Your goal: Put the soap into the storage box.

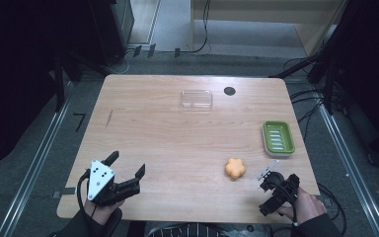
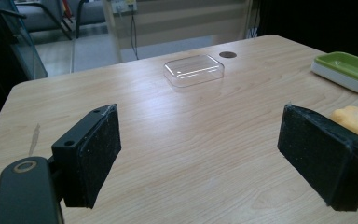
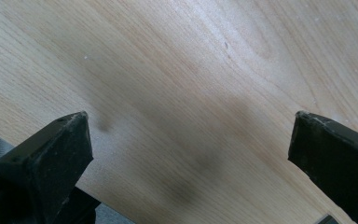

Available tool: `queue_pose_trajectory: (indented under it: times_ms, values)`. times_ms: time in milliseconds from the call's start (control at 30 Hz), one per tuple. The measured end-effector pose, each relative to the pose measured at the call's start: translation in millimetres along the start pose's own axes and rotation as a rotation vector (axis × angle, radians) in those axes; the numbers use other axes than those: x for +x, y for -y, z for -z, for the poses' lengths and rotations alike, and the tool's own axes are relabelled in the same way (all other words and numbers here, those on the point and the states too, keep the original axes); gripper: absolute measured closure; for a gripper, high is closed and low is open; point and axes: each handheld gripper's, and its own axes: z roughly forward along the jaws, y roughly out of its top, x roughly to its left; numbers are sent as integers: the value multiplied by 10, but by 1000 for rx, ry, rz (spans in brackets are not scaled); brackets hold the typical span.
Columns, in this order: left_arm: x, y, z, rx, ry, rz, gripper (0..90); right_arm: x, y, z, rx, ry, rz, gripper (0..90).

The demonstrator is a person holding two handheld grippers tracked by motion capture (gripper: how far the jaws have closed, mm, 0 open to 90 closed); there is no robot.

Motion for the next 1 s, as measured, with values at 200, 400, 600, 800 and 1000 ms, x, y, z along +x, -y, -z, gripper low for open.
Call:
queue_pose_trajectory:
  times_ms: [200,400,600,800,1000]
  values:
    - [6,3,10,-3,-3,3,137,8,-5,4,-4,1,8,0]
    - [-4,-3,-4,0,4,-5,137,8,0,1,-4,8,10,0]
    - [-1,-2,-4,-2,1,2,137,12,-6,6,-6,10,11,0]
    - [-4,-2,-7,-1,4,-3,137,15,-15,14,-13,18,10,0]
    - [-4,-3,-9,0,4,-4,137,30,-49,13,-19,26,22,0]
